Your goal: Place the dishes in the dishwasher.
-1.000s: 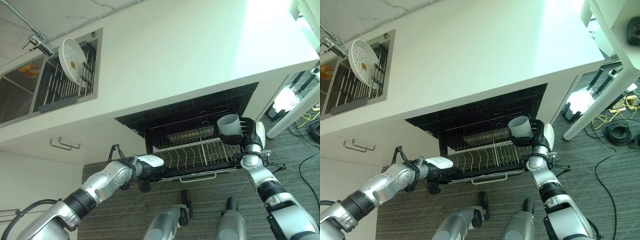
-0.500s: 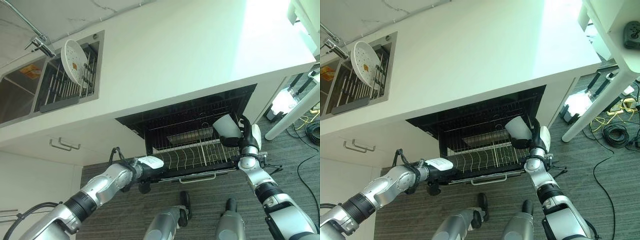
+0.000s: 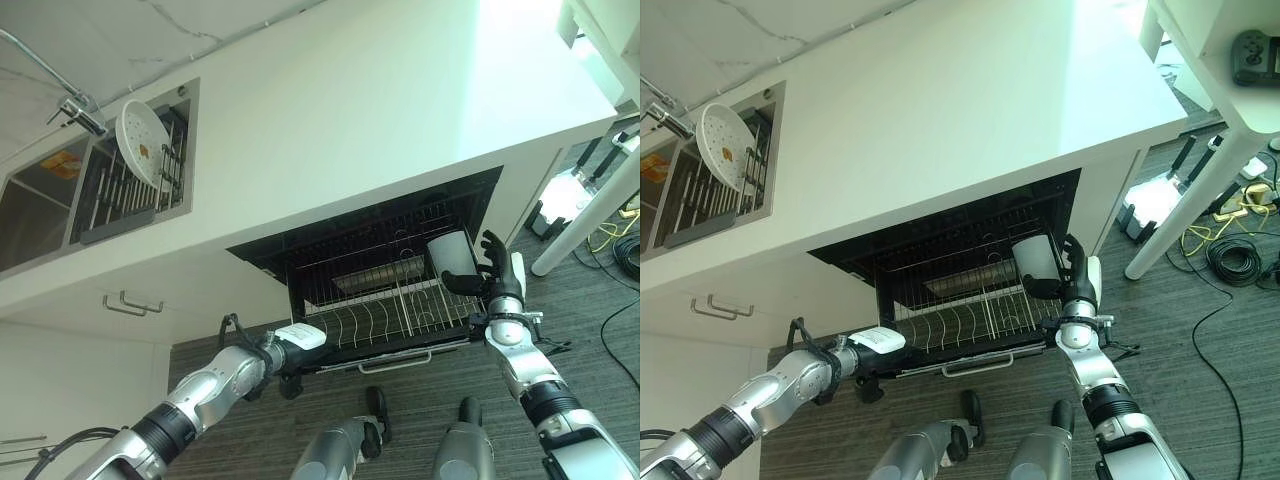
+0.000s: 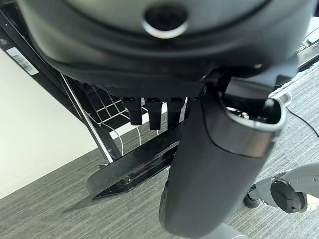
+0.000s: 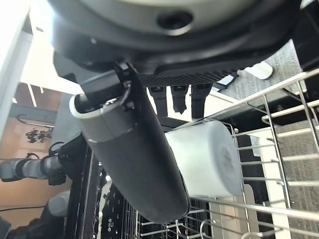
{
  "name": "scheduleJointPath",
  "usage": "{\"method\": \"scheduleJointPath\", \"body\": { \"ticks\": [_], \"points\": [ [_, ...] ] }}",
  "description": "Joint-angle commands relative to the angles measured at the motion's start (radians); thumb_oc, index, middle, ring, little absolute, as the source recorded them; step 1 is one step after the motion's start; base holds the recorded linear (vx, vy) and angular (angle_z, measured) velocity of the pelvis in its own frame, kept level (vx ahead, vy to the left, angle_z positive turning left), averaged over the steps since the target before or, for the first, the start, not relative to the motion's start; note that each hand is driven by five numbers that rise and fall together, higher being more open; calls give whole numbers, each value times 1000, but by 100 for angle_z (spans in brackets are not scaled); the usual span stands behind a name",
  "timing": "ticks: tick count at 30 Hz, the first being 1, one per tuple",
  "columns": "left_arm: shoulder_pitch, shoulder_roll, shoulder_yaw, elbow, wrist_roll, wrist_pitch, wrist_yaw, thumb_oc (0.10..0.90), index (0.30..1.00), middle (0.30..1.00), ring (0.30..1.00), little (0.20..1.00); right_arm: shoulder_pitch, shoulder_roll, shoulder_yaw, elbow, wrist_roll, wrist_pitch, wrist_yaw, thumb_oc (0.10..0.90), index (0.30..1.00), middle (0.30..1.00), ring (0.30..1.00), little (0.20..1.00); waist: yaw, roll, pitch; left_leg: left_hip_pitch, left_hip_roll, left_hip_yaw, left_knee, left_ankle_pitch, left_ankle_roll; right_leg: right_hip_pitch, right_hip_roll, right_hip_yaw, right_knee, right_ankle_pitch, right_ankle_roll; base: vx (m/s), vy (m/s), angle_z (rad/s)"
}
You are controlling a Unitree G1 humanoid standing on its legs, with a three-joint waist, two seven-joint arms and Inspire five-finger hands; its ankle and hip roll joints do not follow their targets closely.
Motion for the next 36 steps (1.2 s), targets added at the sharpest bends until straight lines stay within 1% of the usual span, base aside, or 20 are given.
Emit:
{"method": "scheduleJointPath", "body": {
  "ticks": [1,4,8,12,14,15,16,17,19,20,21,22,24,27,30,31,32,33,35,36],
  "points": [
    [91,-19,-52,-48,27,-55,-19,800,900,900,900,900,-60,-67,-52,-135,-110,-59,2,800,900,900,900,900,-9,-6,-13,25,33,18,88,-167,-39,-31,46,-7,55,-128,-36,-22,7,-8],
    [102,-19,-37,-56,34,-44,-6,800,900,900,900,900,-28,-85,-53,-235,-157,-55,5,800,900,900,900,900,-18,-10,-13,25,35,26,88,-167,-38,-34,45,-4,55,-128,-35,-6,6,-7],
    [101,-20,-29,-64,31,-35,-18,800,900,900,900,900,-1,-83,-61,-278,-137,-61,18,800,900,900,900,900,-24,-12,-14,27,35,31,88,-168,-35,-35,44,-1,57,-129,-35,0,0,0],
    [105,-17,-20,-68,30,-33,-31,800,900,900,900,900,31,-76,-72,-324,-115,-97,38,800,900,900,900,900,-27,-17,-17,31,35,33,88,-169,-33,-31,44,-1,57,-127,-33,0,0,0],
    [111,-20,-16,-64,30,-27,-28,800,900,900,900,900,45,-66,-75,-358,-75,-134,64,800,900,900,900,900,-30,-19,-18,33,36,34,88,-170,-33,-29,46,1,54,-127,-33,0,0,0],
    [119,-21,-10,-59,29,-23,-18,800,900,900,900,900,60,-58,-77,-395,-45,-192,99,800,900,900,900,900,-33,-22,-21,34,37,35,88,-171,-33,-28,47,3,53,-127,-32,-30,5,-3],
    [130,-24,1,-54,35,-9,3,800,900,900,900,900,80,-46,-78,-456,-19,-289,120,800,900,900,900,900,-37,-28,-24,34,40,38,88,-172,-33,-28,49,6,53,-127,-30,-53,0,-2],
    [140,-27,12,-41,28,-2,55,800,900,900,900,900,109,-37,-85,-519,22,-354,134,800,900,900,900,900,-43,-36,-29,35,44,42,88,-175,-34,-29,51,8,53,-127,-27,-60,-10,-1],
    [147,-39,34,-29,8,16,124,800,900,900,900,900,149,-29,-97,-593,59,-423,165,800,900,900,900,900,-46,-48,-39,37,48,49,88,-180,-31,-29,54,10,53,-129,-24,-54,-29,-1],
    [147,-44,48,-27,5,22,145,800,900,900,900,900,170,-25,-107,-629,73,-446,188,800,900,900,900,900,-48,-54,-45,39,50,53,88,-184,-30,-28,56,10,53,-131,-24,-80,-72,0],
    [148,-43,86,-24,-4,39,184,800,900,900,900,900,214,-12,-134,-704,116,-506,245,800,900,900,900,900,-53,-72,-60,47,53,60,88,-194,-24,-22,63,12,53,-133,-24,-79,-97,3],
    [148,-41,104,-18,-7,47,197,800,900,900,900,900,236,-8,-145,-735,136,-517,277,800,900,900,900,900,-54,-84,-70,53,55,63,88,-199,-21,-18,65,11,53,-133,-24,-72,-119,-1],
    [146,-35,139,1,-33,46,229,800,900,900,900,900,261,-5,-165,-768,156,-541,305,800,900,900,900,900,-55,-105,-85,67,57,67,88,-206,-15,-4,70,9,53,-133,-24,-33,-110,-5],
    [139,-37,180,27,-89,43,282,800,900,900,900,900,280,-1,-180,-794,181,-555,319,800,900,900,900,900,-50,-129,-106,79,62,69,88,-212,-11,7,78,5,53,-132,-28,-9,-110,-6],
    [140,-57,237,40,-195,50,381,800,900,900,900,900,301,5,-205,-823,216,-562,321,800,900,900,900,900,-45,-152,-126,97,64,64,88,-221,-5,27,92,3,53,-136,-38,29,-85,-8],
    [147,-68,269,36,-295,48,434,800,900,900,900,900,311,8,-215,-835,243,-552,326,800,900,900,900,900,-42,-161,-128,110,64,60,88,-228,-3,44,97,1,53,-145,-41,24,-96,-7],
    [167,-91,324,26,-438,8,464,800,900,900,900,900,327,19,-229,-844,259,-550,338,800,900,900,900,900,-35,-169,-133,115,65,53,88,-230,-2,53,105,-3,53,-148,-47,2,-129,-6],
    [197,-119,387,-2,-576,-66,492,800,900,900,900,900,346,35,-246,-851,268,-547,349,800,900,900,900,900,-27,-175,-138,115,69,45,88,-227,-2,56,115,-8,53,-146,-55,-8,-141,8],
    [260,-162,492,-77,-770,-166,459,800,900,900,900,900,383,58,-280,-858,265,-550,358,800,900,900,900,900,-12,-190,-143,120,71,41,88,-227,-7,65,122,-19,53,-154,-67,3,-136,15],
    [286,-180,529,-111,-850,-197,439,800,900,900,900,900,395,64,-292,-857,262,-550,358,800,900,900,900,900,-6,-196,-144,121,73,42,88,-226,-9,66,123,-26,53,-156,-71,3,-100,21]
  ]
}}
